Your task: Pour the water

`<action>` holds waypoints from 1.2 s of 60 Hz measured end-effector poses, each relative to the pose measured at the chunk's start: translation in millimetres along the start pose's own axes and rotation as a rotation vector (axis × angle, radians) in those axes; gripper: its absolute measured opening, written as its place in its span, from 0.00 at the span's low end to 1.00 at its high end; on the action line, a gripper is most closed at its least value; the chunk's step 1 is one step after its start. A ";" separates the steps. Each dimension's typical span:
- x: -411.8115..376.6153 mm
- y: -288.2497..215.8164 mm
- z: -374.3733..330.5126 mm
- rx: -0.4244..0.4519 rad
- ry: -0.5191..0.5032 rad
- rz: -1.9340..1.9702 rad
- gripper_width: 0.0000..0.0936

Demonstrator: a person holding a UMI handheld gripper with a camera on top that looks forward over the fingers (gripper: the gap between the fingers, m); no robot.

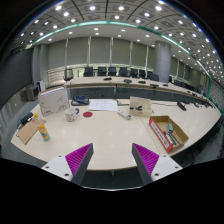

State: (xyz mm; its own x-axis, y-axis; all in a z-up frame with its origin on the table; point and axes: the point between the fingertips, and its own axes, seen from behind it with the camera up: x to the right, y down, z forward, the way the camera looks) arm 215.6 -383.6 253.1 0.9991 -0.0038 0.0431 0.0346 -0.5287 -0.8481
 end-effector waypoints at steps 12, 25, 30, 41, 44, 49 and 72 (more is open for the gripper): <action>-31.6 11.4 12.6 -0.008 -0.038 -0.019 0.91; -142.3 35.9 30.7 -0.011 -0.165 -0.051 0.91; -199.9 46.0 40.0 -0.016 -0.223 -0.062 0.91; -328.3 57.9 80.4 0.014 -0.307 -0.070 0.91; -358.3 57.3 98.5 0.035 -0.310 -0.070 0.91; -403.6 54.7 130.0 0.064 -0.308 -0.063 0.91; -482.6 33.4 272.0 0.177 -0.168 -0.073 0.75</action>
State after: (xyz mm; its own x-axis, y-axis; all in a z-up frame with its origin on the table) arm -258.4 -168.6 60.3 0.9835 0.1781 0.0313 0.0956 -0.3656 -0.9258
